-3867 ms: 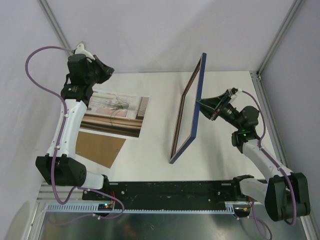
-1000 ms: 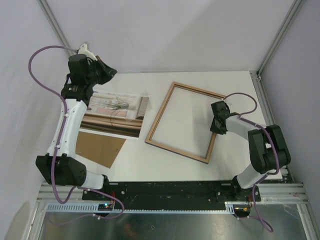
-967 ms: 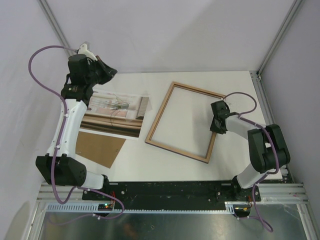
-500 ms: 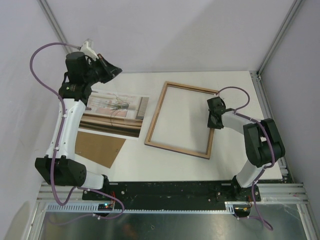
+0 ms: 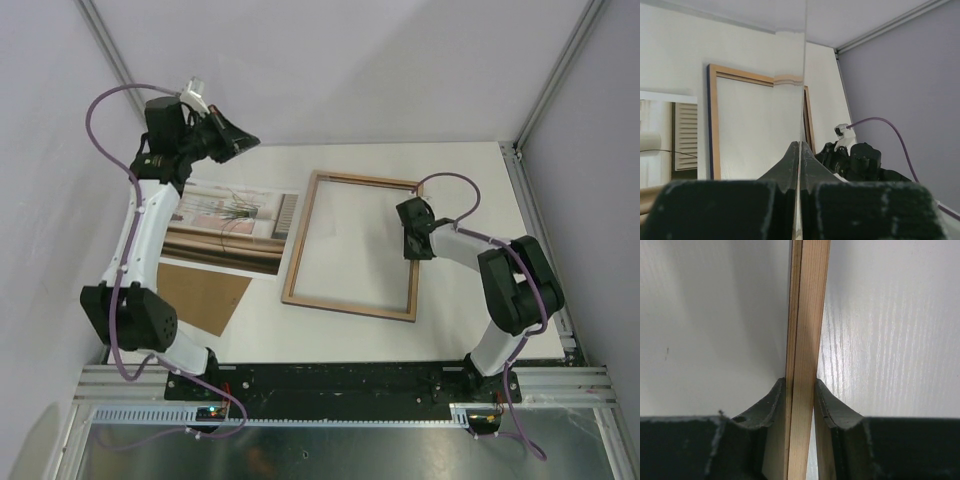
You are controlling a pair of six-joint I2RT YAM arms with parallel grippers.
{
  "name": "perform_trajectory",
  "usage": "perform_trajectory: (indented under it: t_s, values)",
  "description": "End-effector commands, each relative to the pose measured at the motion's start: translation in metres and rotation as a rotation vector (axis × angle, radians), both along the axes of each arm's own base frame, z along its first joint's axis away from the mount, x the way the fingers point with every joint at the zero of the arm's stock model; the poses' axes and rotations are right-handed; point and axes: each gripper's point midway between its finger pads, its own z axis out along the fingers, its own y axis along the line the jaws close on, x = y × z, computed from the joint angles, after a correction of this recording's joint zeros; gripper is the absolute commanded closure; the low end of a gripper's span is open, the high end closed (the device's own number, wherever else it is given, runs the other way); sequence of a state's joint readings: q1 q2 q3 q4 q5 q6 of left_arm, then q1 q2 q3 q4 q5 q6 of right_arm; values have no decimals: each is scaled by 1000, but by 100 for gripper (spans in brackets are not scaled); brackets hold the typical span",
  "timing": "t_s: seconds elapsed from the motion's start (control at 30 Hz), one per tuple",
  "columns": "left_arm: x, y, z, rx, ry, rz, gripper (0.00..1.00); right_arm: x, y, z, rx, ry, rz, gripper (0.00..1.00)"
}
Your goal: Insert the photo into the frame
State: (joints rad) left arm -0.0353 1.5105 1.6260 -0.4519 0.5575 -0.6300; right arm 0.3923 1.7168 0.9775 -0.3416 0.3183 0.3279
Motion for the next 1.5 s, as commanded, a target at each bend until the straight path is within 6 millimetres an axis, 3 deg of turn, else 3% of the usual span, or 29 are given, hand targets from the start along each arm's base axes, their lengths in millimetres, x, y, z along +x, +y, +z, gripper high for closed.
perform_trajectory:
  t_s: [0.0,0.3,0.57,0.77,0.87,0.97,1.17,1.3,1.47]
  values:
    - [5,-18,14,-87,5,-110,100,-43,-17,-20,-173,177,105,100]
    - [22,-30,-19,-151,127,-182,100,-49,-14,-21,-235,185,152,100]
    - [18,-31,-44,-155,190,-187,100,-38,-19,-16,-121,163,103,68]
    - [10,-33,-54,-158,214,-198,100,-14,-3,15,90,40,79,41]
    - [5,-37,-55,-160,218,-205,100,1,-9,23,130,0,28,36]
    - [-3,-43,-57,-162,223,-219,100,18,-17,16,127,-10,-6,38]
    - [-18,-52,-58,-182,237,-241,100,38,-10,-5,148,-5,7,47]
    - [-24,-52,-55,-193,236,-247,100,36,-13,-14,115,21,9,61]
    - [-31,-53,-55,-203,241,-250,100,29,-15,-11,66,38,44,80]
